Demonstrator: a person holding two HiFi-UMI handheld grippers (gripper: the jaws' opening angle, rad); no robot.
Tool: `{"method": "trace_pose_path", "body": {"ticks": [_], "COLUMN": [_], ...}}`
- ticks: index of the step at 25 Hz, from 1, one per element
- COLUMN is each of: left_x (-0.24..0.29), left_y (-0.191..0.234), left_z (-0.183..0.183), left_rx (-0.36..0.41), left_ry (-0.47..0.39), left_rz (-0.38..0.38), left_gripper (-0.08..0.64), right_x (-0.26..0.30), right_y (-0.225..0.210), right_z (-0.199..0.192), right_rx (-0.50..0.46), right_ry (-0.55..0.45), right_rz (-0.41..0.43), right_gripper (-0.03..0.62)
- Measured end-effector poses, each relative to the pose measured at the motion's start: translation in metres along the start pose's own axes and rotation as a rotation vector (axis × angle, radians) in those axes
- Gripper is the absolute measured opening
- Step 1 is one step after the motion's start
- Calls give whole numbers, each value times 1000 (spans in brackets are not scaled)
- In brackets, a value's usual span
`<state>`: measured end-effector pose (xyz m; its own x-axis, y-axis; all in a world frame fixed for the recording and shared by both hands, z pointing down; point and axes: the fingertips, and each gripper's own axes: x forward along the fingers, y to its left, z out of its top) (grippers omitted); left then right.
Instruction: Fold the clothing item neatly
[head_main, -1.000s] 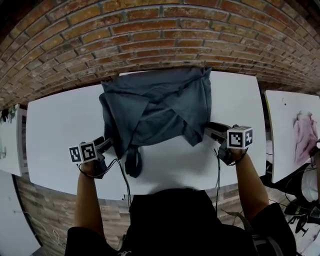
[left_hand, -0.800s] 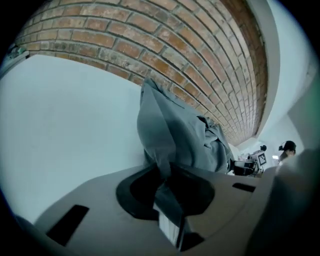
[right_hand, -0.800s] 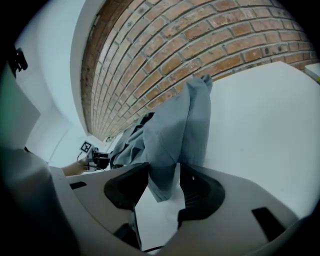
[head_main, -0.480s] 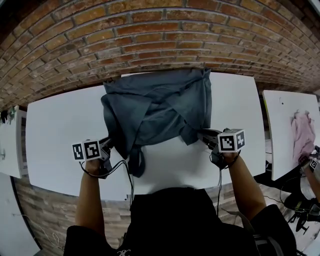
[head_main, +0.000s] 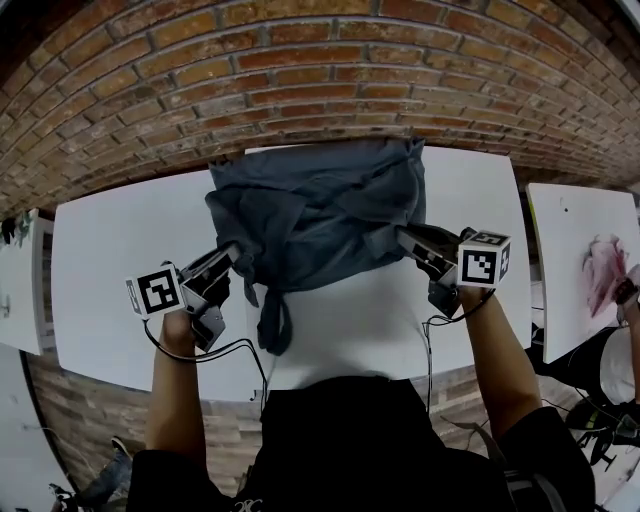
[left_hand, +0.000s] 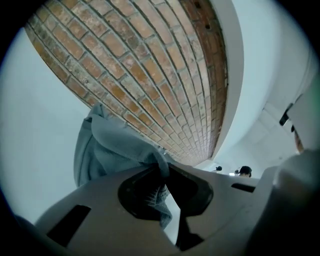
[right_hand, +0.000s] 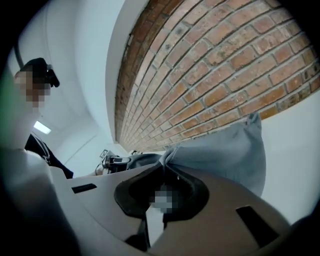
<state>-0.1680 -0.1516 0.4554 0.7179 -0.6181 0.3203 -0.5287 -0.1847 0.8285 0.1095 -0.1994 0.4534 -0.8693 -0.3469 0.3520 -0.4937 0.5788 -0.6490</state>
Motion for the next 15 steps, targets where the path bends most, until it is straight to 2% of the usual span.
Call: {"method": "trace_pose_path", "body": {"ticks": [2, 4, 6, 12, 15], "left_x": [3, 7, 13, 45, 64], "left_y": [1, 4, 6, 5, 18], "left_z": [20, 41, 65, 148, 181], "left_rx": [-30, -92, -112, -75, -7], "left_ry": [-47, -102, -148, -279, -304], "left_rz": [-3, 5, 15, 6, 36], "left_gripper": [21, 21, 21, 21, 22], "right_x": [4, 11, 19, 51, 71], "right_y": [-3, -8, -15, -43, -64], "right_z": [24, 46, 69, 143, 168], "right_rx": [-22, -63, -109, -201, -239], "right_ry": [-21, -21, -15, 4, 29], "right_rz": [6, -1, -13, -49, -89], "right_gripper": [21, 21, 21, 21, 21]}}
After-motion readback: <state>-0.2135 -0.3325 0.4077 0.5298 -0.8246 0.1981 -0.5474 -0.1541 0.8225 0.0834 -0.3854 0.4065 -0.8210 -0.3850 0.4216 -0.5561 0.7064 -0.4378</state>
